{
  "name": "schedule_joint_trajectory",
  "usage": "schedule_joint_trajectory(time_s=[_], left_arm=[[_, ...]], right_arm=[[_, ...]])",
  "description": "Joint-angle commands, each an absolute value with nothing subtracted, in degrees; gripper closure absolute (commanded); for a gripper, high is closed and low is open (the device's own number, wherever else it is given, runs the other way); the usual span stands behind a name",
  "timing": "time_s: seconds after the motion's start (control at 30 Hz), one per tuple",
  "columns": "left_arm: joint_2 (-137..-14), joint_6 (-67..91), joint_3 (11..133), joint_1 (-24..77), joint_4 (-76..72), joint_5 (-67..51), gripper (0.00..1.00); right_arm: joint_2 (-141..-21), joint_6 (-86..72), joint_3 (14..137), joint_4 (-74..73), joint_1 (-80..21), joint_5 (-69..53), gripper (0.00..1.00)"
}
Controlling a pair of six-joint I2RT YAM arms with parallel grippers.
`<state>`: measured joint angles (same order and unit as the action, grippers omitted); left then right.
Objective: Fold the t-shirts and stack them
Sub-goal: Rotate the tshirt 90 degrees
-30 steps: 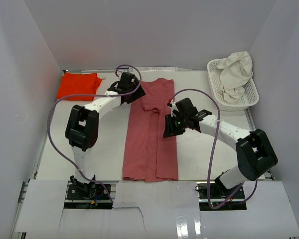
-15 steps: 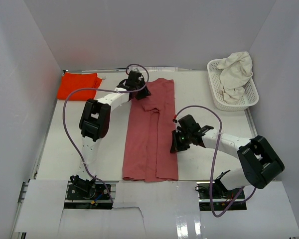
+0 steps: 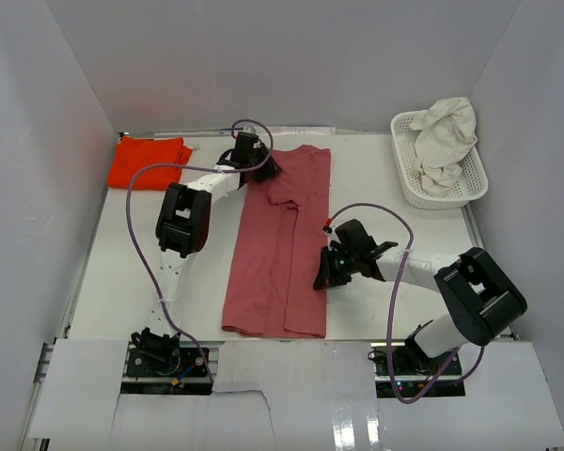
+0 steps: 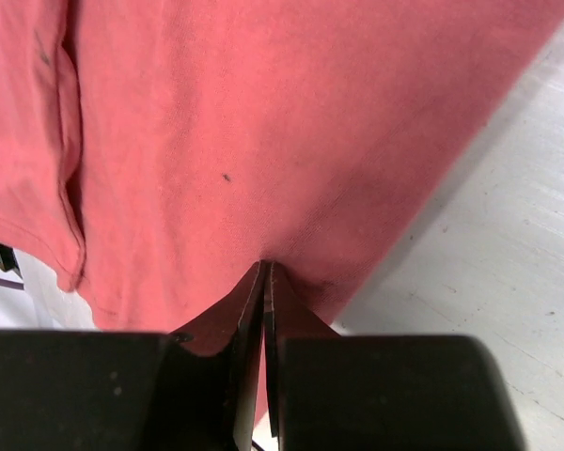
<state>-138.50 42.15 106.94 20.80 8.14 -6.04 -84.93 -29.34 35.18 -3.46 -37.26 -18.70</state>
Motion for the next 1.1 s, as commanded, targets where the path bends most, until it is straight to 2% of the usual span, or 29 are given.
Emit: schedule_joint_trajectory(time_s=[0.0,0.2,0.47,0.7,0.83,0.87,0.93,1.07], left_arm=[[-143.6,41.83,108.18,19.6,8.7,-6.15,0.56],[-147.39,42.71,112.14,18.81,7.21,-6.68,0.55],[-150.2,43.07,118.64,17.93,6.77,-5.89,0.54],[-150.21,43.95,119.71,17.4,6.24,-5.36,0.51],[-149.24,43.77,119.0,17.32,4.05,-9.9,0.46],[-149.15,43.86,119.0,17.05,3.0,-11.85,0.44],[-148.1,44.38,119.62,17.05,1.32,-14.75,0.37],[-142.66,44.91,118.74,17.05,-1.39,-18.8,0.3]], right_arm=[[-87.1,-29.0,33.22,-4.39,-37.62,-14.77,0.92],[-91.4,-28.21,36.03,-7.47,-36.3,-12.57,0.92],[-95.09,-24.44,40.15,-8.87,-28.83,-13.71,0.92],[-97.12,-22.06,44.64,-11.42,-26.02,-14.5,0.91],[-96.68,-20.84,46.49,-12.65,-26.01,-14.32,0.8],[-95.9,-20.4,47.19,-13.27,-26.02,-14.33,0.74],[-94.32,-19.52,50.51,-16.34,-26.02,-12.93,0.68],[-90.98,-17.23,57.03,-21.7,-26.02,-12.48,0.65]])
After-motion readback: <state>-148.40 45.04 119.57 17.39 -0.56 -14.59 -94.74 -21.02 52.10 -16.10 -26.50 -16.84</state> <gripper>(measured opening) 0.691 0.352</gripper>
